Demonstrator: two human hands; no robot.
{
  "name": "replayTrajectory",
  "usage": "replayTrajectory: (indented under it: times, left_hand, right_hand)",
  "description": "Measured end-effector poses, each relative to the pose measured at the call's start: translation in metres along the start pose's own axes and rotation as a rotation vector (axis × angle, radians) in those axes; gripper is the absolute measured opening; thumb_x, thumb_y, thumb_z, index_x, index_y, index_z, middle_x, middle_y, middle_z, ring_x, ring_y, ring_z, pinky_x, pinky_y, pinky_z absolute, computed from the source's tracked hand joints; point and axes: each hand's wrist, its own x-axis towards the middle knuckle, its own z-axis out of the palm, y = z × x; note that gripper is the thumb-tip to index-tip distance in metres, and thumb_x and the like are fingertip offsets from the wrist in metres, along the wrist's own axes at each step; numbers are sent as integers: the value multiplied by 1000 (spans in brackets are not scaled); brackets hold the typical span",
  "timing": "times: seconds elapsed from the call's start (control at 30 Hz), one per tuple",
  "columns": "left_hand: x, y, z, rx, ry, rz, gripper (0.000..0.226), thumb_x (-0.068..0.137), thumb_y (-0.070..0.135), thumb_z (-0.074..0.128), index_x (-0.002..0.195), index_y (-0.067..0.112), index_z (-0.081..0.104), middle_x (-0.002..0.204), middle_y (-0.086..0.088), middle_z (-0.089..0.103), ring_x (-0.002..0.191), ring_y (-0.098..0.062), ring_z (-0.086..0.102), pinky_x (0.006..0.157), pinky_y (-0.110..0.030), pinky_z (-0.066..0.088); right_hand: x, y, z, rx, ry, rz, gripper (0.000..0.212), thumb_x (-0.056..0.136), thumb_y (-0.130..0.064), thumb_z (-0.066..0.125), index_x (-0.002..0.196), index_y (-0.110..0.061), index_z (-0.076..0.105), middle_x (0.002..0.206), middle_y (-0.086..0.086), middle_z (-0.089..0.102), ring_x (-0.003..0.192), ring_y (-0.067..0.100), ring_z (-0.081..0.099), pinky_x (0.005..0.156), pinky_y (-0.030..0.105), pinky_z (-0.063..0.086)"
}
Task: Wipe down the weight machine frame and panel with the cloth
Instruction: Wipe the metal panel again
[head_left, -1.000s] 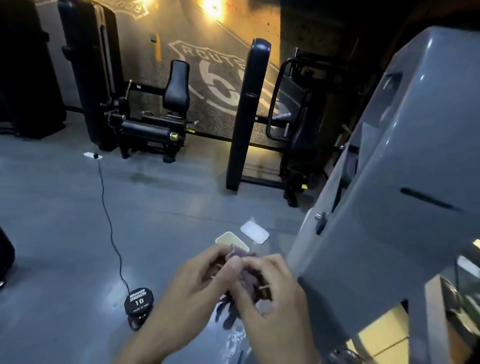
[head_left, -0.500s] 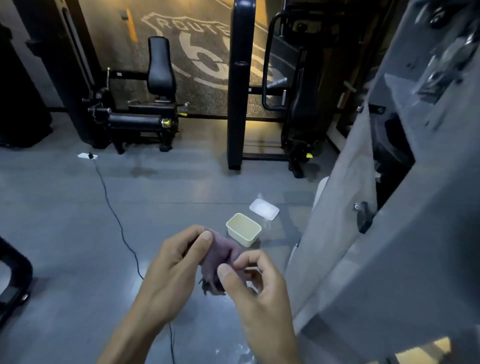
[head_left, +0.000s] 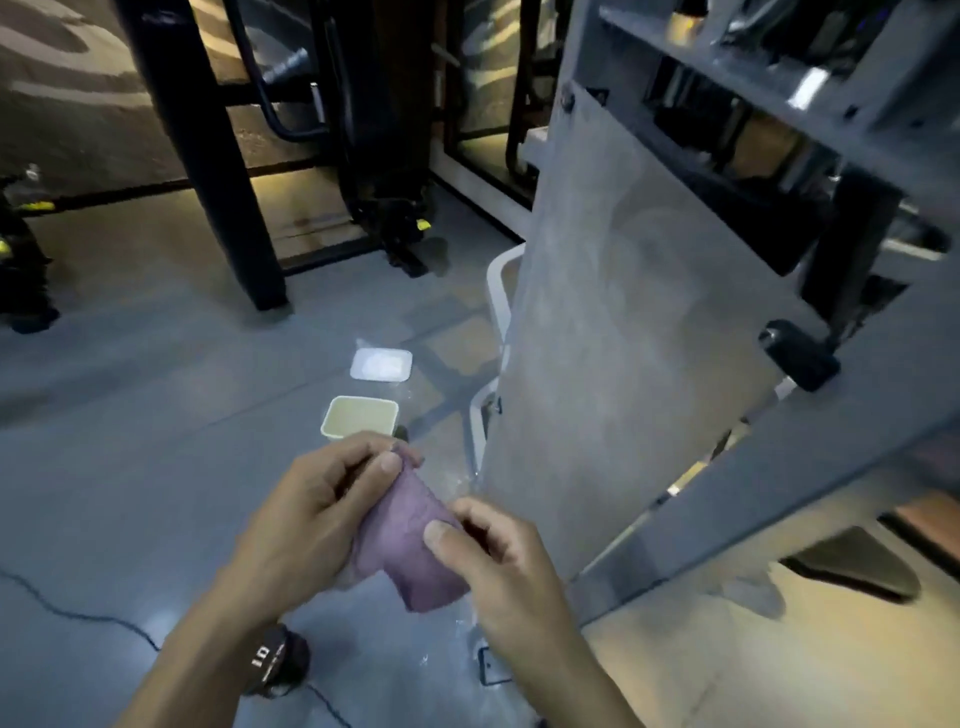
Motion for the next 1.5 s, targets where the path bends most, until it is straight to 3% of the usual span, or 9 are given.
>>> replayTrajectory:
  times: [0.17,0.3,0.4,0.67,0.9,1.03,1.17,1.37,1.5]
  left_hand:
    - [32,-17,16,82,-85,-6,10,101,34,63,99,30,72,89,11,72,77,-6,66,68,-24,50]
    - [48,-14,36,94,-1,57,14,95,24,69,102,36,67,98,12,67,83,-13,67,71,-19,51]
    - [57,-2,43,41,-133,124,12,98,34,65,109,35,70,109,12,71,101,-14,68,85,-22,53]
    - [86,6,48,3,-347,142,34,98,42,63,130,32,63,122,9,71,112,-21,67,95,-40,54]
    - [146,6,50,-20,-448,182,23,95,35,71,117,27,70,108,6,75,98,-19,71,88,-46,56]
    - [200,-6,37,64,-543,233,32,93,52,68,112,28,69,99,7,73,91,-14,69,81,-42,55]
    - [264,-25,22,81,-657,314,27,96,50,66,97,23,67,82,3,65,72,-3,53,63,-24,42]
    - [358,-40,-5,-178,-928,213,25,96,41,64,101,17,70,91,-12,65,84,-17,61,75,-34,48]
    - [385,-43,10,-303,-1058,165,24,97,35,65,106,13,71,98,-20,68,90,-19,62,76,-32,48]
  right_hand:
    - [2,3,-5,83,177,14,29,91,-27,65,91,2,65,68,7,59,56,13,52,49,22,43]
    - [9,4,-27,167,371,73,11,92,-20,75,91,-10,72,73,8,69,59,13,58,48,24,48]
    - [23,2,-44,123,428,31,17,81,-29,75,97,-24,76,91,8,78,79,19,71,68,38,60]
    - [54,-7,-58,49,380,-125,9,88,-14,69,94,-17,75,83,3,77,74,9,70,64,16,51]
    - [100,-2,-69,-28,511,-184,29,84,-35,63,104,-16,73,93,7,74,88,23,70,76,43,58]
    - [138,-8,-65,-46,635,-210,20,81,-26,63,98,-20,72,83,8,73,73,14,66,59,26,52]
    - [189,-16,-56,-130,780,-262,17,82,-25,68,96,-34,66,90,-4,73,80,10,68,70,29,58]
    - [258,-25,-29,-146,1007,-167,35,80,-40,76,111,-25,71,104,-10,71,95,2,69,79,18,53]
    - [277,-31,-27,-53,1103,-144,22,82,-35,71,92,-16,71,77,-2,73,70,5,64,65,22,48]
